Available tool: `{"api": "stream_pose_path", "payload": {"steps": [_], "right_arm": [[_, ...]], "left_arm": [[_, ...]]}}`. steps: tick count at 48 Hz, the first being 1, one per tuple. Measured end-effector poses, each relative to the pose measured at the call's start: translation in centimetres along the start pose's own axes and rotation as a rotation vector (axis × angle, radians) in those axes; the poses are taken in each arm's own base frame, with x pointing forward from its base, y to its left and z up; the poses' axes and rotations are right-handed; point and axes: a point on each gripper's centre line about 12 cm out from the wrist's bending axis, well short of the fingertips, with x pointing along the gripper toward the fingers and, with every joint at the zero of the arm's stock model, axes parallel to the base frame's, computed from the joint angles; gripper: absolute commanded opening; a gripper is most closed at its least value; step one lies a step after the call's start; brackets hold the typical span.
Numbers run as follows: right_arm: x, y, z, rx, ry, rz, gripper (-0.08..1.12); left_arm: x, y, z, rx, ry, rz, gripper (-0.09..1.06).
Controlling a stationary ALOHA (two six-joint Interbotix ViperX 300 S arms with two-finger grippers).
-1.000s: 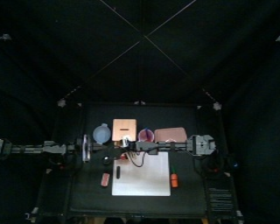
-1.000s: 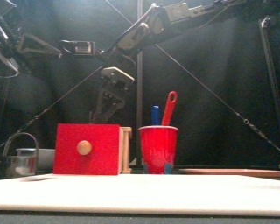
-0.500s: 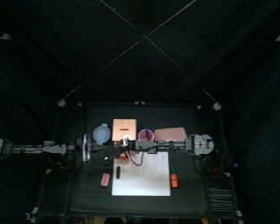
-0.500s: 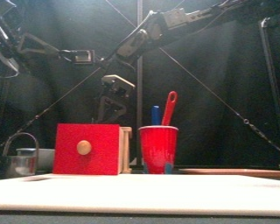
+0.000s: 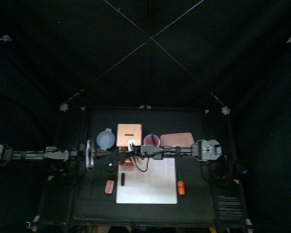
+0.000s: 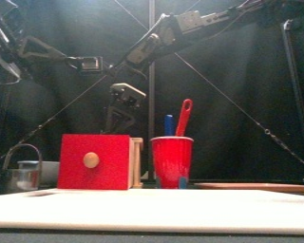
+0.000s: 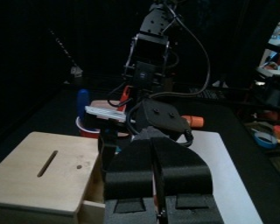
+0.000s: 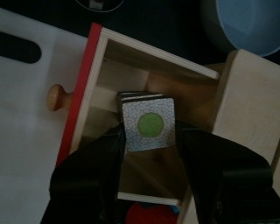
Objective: Place sushi on board then cut the sushi with the knife then place the pieces on the plate
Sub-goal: Place the sushi on the board
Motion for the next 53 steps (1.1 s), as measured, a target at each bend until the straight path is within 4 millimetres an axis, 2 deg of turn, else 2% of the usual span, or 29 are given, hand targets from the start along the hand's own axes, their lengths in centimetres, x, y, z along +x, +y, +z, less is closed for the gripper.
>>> {"api": "stream_pose_path", "payload": {"steps": [9, 17, 24, 38, 45, 53], "right_arm": [[-1.1, -0.3, 0.3, 0.019, -0.016, -0.008, 0.74], [-5.1, -1.3, 1.3, 0.051, -0.079, -0.043, 0.74], [-7.5, -1.4, 0.7, 0.072, -0.082, -0.048, 0.74], [-11.1, -0.5, -0.8, 0.102, -0.088, -0.02, 0.74], [-13.1, 0.6, -1.3, 0.142, -0.107, -0.003, 0.74], [-13.1, 2.7, -3.4, 0.21, -0.026, 0.019, 0.74]], "left_arm": [[0.0, 0.0, 0.1, 0.0, -0.008, 0.0, 0.05], [0.0, 0.0, 0.1, 0.0, -0.008, 0.0, 0.05], [0.0, 0.0, 0.1, 0.003, -0.008, -0.001, 0.05], [0.0, 0.2, 0.3, 0.002, -0.028, 0.011, 0.05], [0.0, 0.5, 0.5, 0.003, -0.041, 0.026, 0.05], [0.1, 0.6, 0.4, 0.003, -0.039, 0.034, 0.05]]}}
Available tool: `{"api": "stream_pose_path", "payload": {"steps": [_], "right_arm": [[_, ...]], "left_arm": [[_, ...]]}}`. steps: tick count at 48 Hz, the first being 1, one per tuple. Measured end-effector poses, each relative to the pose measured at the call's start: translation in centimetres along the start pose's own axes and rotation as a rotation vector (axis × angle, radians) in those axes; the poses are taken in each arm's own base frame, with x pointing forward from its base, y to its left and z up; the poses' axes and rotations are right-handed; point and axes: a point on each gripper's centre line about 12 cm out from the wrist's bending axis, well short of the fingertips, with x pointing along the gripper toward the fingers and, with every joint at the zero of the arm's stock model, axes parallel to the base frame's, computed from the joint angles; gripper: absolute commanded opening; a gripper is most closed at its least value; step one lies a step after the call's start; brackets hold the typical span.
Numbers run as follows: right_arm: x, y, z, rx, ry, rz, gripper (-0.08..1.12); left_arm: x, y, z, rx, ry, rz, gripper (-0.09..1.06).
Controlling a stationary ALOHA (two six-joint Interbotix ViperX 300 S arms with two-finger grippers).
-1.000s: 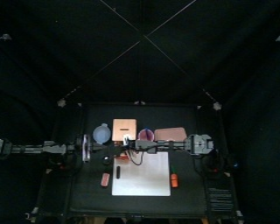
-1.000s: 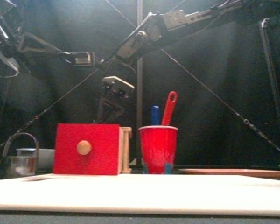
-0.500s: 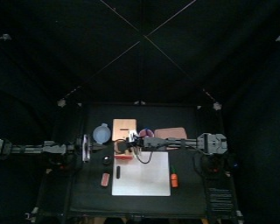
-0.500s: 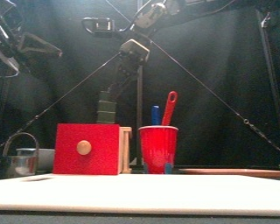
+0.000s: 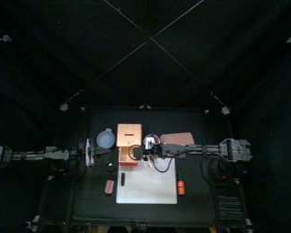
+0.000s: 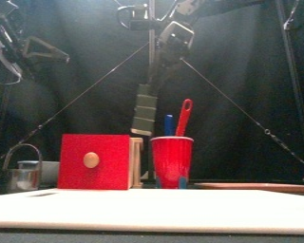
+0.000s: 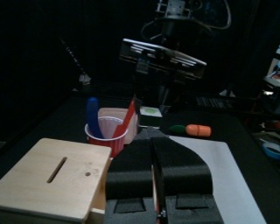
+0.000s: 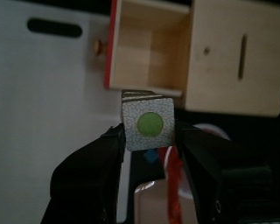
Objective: Place sushi on board then cut the sushi with the knife then place the pieces on the plate
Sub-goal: Place the sushi on the board
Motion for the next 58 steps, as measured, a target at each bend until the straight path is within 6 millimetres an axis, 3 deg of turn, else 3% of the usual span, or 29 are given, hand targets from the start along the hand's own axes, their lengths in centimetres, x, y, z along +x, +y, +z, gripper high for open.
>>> {"api": "stream_pose_path", "payload": {"steps": [16, 25, 44, 58], "right_arm": [[0.0, 4.1, -3.2, 0.08, 0.1, -0.008, 0.74], [1.8, 7.1, -3.4, 0.094, 0.135, -0.044, 0.75], [3.4, 10.5, -3.2, 0.092, 0.085, -0.245, 0.75], [5.8, 12.8, -3.7, 0.054, 0.158, -0.304, 0.75]], "left_arm": [[0.0, 0.0, 0.0, 0.0, 0.003, 0.002, 0.05], [0.0, 0.0, -0.1, 0.0, 0.003, 0.002, 0.05], [0.0, 0.1, -0.1, -0.018, 0.003, 0.008, 0.05], [-0.1, 0.2, -0.5, -0.039, 0.014, 0.018, 0.05]]}}
